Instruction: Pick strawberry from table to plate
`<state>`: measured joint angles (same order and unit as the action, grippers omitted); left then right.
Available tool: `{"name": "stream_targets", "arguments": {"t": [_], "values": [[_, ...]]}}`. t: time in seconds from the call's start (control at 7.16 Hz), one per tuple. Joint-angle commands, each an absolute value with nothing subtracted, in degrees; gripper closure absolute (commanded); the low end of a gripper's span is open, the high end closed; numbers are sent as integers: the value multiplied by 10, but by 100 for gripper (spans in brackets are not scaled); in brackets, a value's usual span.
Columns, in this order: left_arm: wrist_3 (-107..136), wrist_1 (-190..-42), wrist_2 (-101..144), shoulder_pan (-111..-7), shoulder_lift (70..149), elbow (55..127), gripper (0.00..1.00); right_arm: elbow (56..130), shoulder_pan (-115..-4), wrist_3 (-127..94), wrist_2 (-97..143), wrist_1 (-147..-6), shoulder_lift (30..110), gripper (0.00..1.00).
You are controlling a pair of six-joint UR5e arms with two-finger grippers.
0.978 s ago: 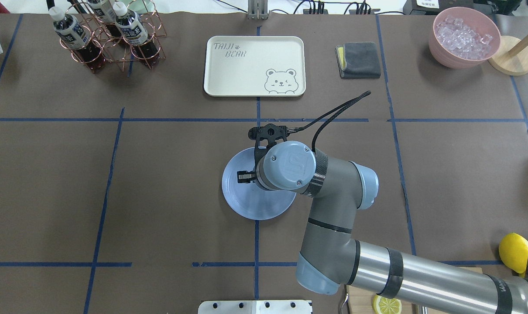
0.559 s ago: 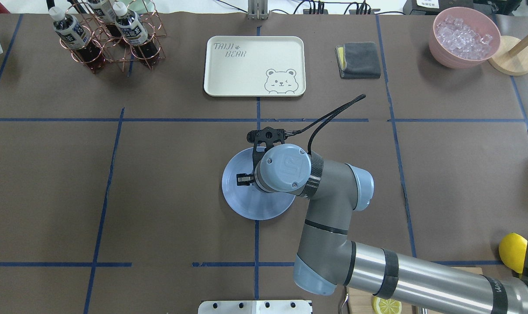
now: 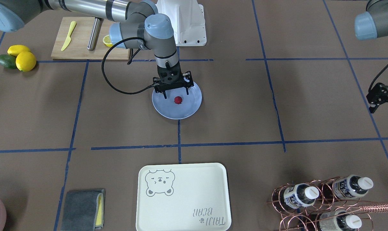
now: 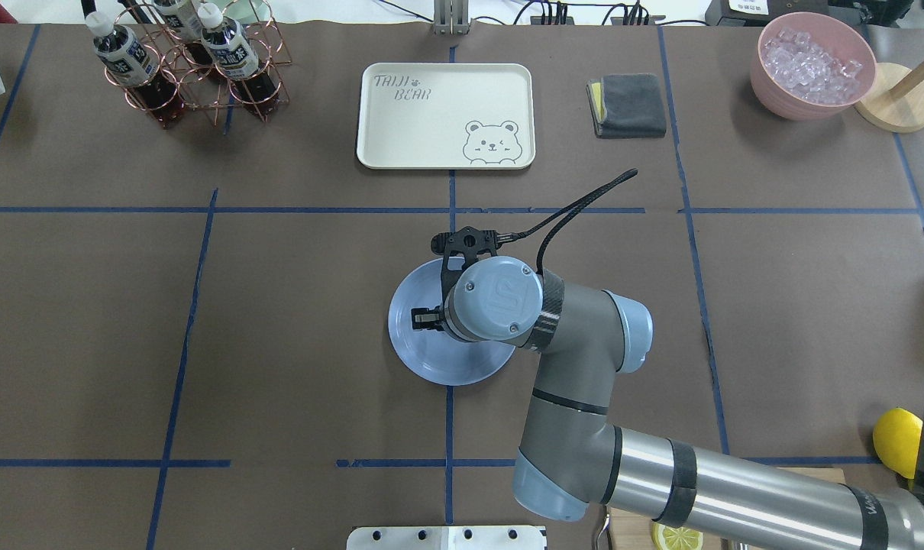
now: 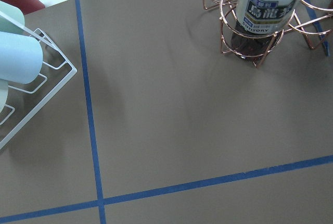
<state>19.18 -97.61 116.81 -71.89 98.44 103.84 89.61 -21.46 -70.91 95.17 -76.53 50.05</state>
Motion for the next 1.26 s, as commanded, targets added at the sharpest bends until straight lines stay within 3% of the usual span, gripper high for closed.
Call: {"name": "stream_targets", "arguments": {"t": [0.0, 0.42, 0.7, 1.12], "values": [[192, -976, 1168, -719, 984, 1038, 0, 933, -229, -705, 955, -830, 495, 0], [172, -976, 1196, -733, 980, 1030, 0, 1068, -355, -628, 1088, -1007, 514, 0], [101, -970, 1231, -791, 980, 991, 0, 1162, -446, -450, 1116, -1108, 579, 0], [-44, -952, 1308, -881, 972, 885, 0, 1162, -636, -191, 1258, -1105, 711, 0]]}}
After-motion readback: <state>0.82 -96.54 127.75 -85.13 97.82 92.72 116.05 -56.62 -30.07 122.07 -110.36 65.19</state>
